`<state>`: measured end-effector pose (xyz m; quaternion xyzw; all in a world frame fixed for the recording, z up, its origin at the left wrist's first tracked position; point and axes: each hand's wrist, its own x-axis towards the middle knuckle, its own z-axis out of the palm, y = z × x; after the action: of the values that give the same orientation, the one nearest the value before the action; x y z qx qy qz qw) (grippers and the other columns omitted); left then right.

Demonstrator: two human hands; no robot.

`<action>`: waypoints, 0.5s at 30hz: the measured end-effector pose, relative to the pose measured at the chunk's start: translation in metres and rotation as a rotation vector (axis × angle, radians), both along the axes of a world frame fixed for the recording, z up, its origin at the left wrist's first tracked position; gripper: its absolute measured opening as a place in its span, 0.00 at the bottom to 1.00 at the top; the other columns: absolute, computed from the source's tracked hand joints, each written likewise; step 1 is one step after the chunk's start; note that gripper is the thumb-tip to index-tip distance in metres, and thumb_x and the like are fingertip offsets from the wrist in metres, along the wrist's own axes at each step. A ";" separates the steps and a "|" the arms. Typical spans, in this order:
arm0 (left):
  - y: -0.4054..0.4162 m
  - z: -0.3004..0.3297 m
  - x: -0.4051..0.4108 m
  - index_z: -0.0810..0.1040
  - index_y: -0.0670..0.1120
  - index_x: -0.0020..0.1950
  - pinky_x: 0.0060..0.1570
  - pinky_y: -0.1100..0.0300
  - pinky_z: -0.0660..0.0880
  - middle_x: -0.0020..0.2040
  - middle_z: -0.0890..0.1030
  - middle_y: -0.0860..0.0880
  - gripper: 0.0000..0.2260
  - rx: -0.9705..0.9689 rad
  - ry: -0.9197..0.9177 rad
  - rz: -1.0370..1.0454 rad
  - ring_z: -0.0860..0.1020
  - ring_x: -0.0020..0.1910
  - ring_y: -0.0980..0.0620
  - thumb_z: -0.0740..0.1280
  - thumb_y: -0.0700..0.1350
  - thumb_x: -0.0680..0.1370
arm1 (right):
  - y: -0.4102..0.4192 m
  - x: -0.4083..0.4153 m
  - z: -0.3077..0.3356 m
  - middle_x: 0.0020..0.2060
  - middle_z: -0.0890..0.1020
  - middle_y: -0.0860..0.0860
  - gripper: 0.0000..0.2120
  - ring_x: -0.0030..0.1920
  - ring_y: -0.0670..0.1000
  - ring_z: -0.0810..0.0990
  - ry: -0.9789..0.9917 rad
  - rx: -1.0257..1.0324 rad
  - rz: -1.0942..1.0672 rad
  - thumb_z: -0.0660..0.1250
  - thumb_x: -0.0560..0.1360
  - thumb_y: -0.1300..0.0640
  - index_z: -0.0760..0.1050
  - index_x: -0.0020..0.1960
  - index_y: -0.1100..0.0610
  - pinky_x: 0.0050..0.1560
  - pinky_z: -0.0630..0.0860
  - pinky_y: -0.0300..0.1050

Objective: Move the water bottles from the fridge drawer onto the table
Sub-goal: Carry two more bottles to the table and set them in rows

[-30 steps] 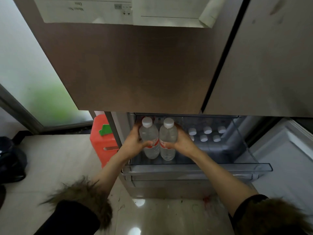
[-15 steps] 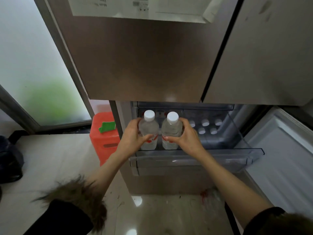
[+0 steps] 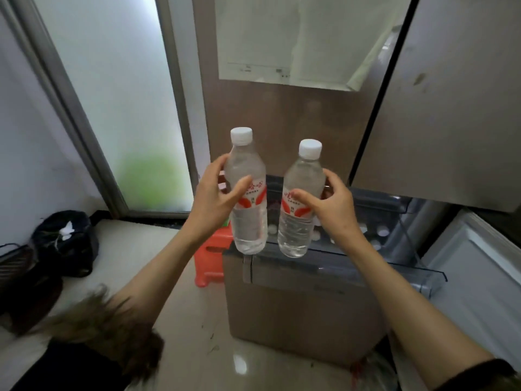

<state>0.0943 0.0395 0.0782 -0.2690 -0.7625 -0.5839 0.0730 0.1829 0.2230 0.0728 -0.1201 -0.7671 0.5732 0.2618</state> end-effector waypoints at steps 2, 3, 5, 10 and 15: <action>-0.022 -0.002 0.019 0.68 0.48 0.66 0.50 0.58 0.78 0.60 0.75 0.50 0.21 0.053 -0.043 0.087 0.77 0.54 0.54 0.65 0.50 0.75 | -0.016 0.005 0.004 0.54 0.79 0.47 0.26 0.55 0.47 0.78 0.007 -0.045 0.092 0.74 0.66 0.52 0.70 0.61 0.51 0.55 0.77 0.45; -0.034 -0.006 0.028 0.68 0.48 0.65 0.48 0.58 0.78 0.58 0.76 0.51 0.20 0.068 -0.071 0.138 0.77 0.53 0.54 0.65 0.52 0.75 | -0.025 0.007 0.003 0.53 0.79 0.47 0.24 0.54 0.47 0.79 -0.001 -0.062 0.136 0.74 0.67 0.53 0.70 0.60 0.51 0.54 0.77 0.44; -0.062 -0.018 0.047 0.70 0.46 0.65 0.45 0.62 0.78 0.58 0.77 0.49 0.21 0.094 -0.116 0.251 0.78 0.51 0.52 0.65 0.53 0.74 | -0.047 0.009 -0.002 0.53 0.79 0.49 0.22 0.53 0.48 0.79 -0.033 -0.100 0.219 0.73 0.68 0.53 0.70 0.59 0.51 0.53 0.78 0.44; -0.145 -0.038 0.093 0.71 0.48 0.64 0.50 0.57 0.78 0.57 0.78 0.49 0.19 0.072 -0.172 0.531 0.78 0.51 0.52 0.66 0.52 0.75 | -0.122 0.004 -0.016 0.51 0.80 0.50 0.20 0.49 0.48 0.81 -0.123 -0.055 0.470 0.72 0.70 0.53 0.72 0.59 0.54 0.47 0.79 0.43; -0.242 -0.044 0.138 0.71 0.54 0.62 0.52 0.54 0.78 0.54 0.78 0.54 0.18 0.111 -0.209 0.732 0.79 0.51 0.54 0.67 0.54 0.73 | -0.219 0.003 -0.021 0.47 0.81 0.46 0.18 0.48 0.46 0.81 -0.160 -0.002 0.699 0.73 0.69 0.52 0.74 0.56 0.54 0.44 0.77 0.37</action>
<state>0.2321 -0.2026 0.0339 0.0866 -0.7788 -0.5837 0.2130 0.1855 0.0042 0.0521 0.1049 -0.7793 0.6178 -0.0112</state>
